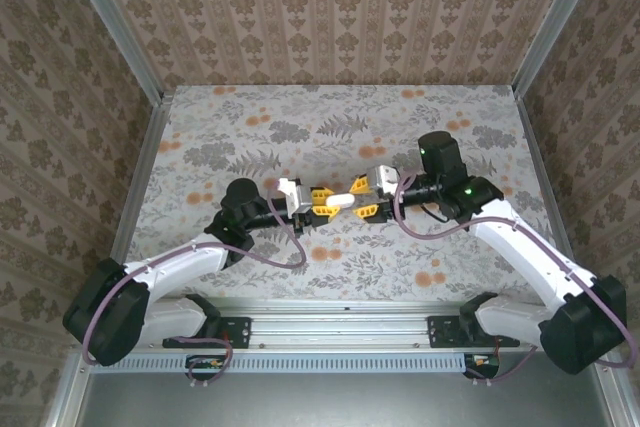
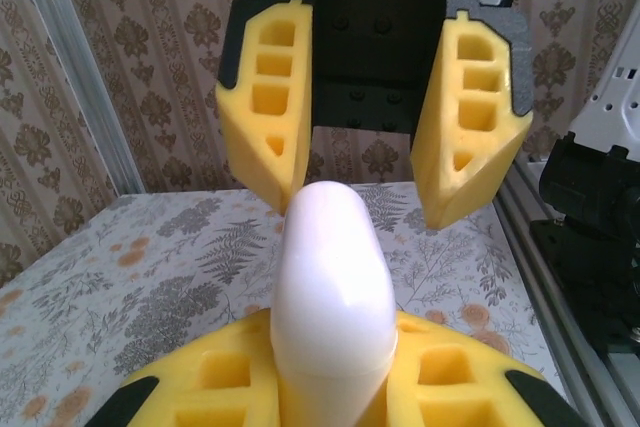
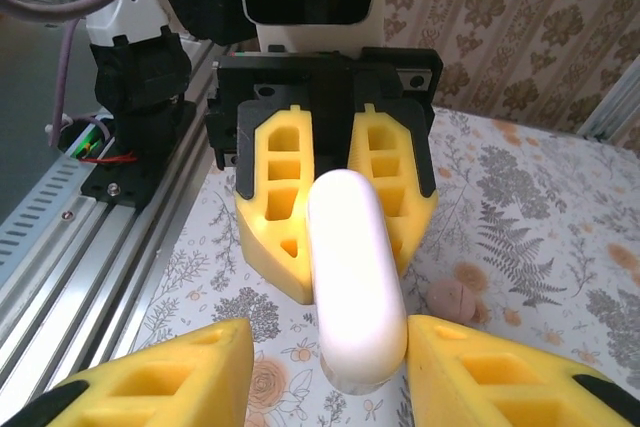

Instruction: Insert wireless bluetooth earbuds into charging case

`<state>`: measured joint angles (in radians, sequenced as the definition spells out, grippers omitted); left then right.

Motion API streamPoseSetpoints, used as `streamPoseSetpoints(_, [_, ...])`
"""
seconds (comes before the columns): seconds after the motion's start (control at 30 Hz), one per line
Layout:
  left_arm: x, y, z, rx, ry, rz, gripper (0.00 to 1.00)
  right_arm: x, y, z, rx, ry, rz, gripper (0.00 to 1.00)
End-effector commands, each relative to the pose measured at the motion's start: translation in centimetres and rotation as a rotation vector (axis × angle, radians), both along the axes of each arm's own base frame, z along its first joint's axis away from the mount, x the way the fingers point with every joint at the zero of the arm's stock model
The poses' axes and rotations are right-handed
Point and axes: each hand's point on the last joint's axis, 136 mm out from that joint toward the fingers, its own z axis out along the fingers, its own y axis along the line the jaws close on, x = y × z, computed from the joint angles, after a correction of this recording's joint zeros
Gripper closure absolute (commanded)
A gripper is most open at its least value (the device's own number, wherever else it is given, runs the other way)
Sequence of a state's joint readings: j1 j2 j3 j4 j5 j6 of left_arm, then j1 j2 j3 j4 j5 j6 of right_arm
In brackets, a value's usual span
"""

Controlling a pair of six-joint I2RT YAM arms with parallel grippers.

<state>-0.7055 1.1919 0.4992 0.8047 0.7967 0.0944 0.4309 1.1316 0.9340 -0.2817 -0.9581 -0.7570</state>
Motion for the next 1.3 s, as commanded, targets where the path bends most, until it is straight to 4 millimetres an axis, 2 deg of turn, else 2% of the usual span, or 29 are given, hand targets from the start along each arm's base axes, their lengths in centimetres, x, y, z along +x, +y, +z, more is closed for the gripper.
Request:
streamPoseSetpoints(0.0, [0.5,0.0,1.6,-0.042,-0.006,0.009,1.0,0.5,-0.3,0.0,0.012,-0.019,-0.055,0.51])
streamPoseSetpoints(0.1, [0.4,0.0,1.8,-0.048,-0.003,-0.002,1.0,1.2,0.1,0.3,0.029,-0.02,-0.044,0.5])
streamPoseSetpoints(0.4, [0.2,0.0,2.0,-0.051,-0.007,-0.008,1.0,0.7,1.1,0.7,0.065,0.019,0.061,0.55])
streamPoseSetpoints(0.67, [0.5,-0.1,1.4,-0.037,0.005,0.007,0.99,1.2,1.4,0.3,0.048,0.063,0.073,0.87])
streamPoseSetpoints(0.8, [1.4,0.3,0.6,-0.013,0.017,0.075,0.77,2.2,0.7,-0.4,0.018,0.123,0.027,0.9])
streamPoseSetpoints(0.9, [2.3,0.9,-0.3,0.016,0.031,0.148,0.52,3.5,0.0,-1.4,-0.015,0.191,-0.037,0.9])
streamPoseSetpoints(0.97, [3.3,1.5,-0.9,0.046,0.049,0.221,0.32,4.4,-0.4,-2.4,-0.038,0.249,-0.089,0.9])
streamPoseSetpoints(1.07, [4.5,2.6,-1.6,0.078,0.067,0.322,0.14,6.2,-1.1,-4.1,-0.072,0.352,-0.185,0.9])
streamPoseSetpoints(1.1, [5.0,3.2,-1.9,0.084,0.075,0.364,0.05,6.9,-1.4,-4.8,-0.084,0.393,-0.231,0.9])
streamPoseSetpoints(1.13, [5.8,3.9,-2.1,0.089,0.089,0.419,0.0,7.6,-1.6,-5.9,-0.101,0.443,-0.27,0.9])
streamPoseSetpoints(1.27, [8.3,7.1,-2.9,0.104,0.15,0.63,0.0,9.3,-2.1,-8.4,-0.129,0.591,-0.371,0.89])
